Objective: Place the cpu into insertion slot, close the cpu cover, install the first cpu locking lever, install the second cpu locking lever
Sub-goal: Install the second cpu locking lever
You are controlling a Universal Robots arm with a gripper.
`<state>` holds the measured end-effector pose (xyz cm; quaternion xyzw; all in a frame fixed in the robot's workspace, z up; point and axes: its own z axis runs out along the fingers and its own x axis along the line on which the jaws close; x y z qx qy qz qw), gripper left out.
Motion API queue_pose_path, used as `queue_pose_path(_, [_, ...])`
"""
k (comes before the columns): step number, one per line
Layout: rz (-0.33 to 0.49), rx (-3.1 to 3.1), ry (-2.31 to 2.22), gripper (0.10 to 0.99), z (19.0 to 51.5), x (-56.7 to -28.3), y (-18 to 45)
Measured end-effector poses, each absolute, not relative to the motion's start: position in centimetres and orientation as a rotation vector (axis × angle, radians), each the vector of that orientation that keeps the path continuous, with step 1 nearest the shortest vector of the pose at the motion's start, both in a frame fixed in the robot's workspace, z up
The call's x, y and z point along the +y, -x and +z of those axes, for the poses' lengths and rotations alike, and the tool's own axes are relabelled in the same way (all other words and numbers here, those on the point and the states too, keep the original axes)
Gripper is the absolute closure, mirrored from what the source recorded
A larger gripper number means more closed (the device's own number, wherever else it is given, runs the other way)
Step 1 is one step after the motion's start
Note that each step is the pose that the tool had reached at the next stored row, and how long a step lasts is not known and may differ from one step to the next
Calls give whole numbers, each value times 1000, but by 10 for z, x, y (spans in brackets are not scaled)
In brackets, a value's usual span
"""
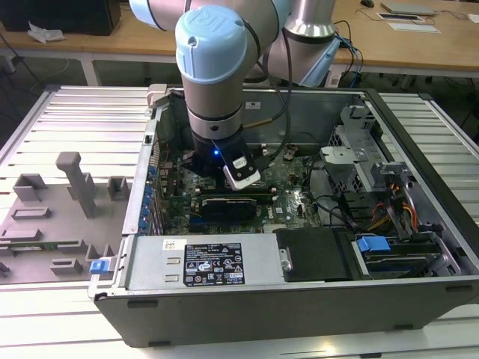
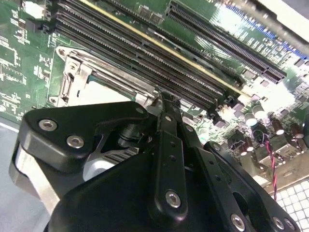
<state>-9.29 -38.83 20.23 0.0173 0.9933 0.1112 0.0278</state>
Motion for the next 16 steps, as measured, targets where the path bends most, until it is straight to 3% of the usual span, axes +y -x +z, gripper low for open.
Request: queue_pose_path(16, [342, 3066, -53, 980, 207, -386, 97])
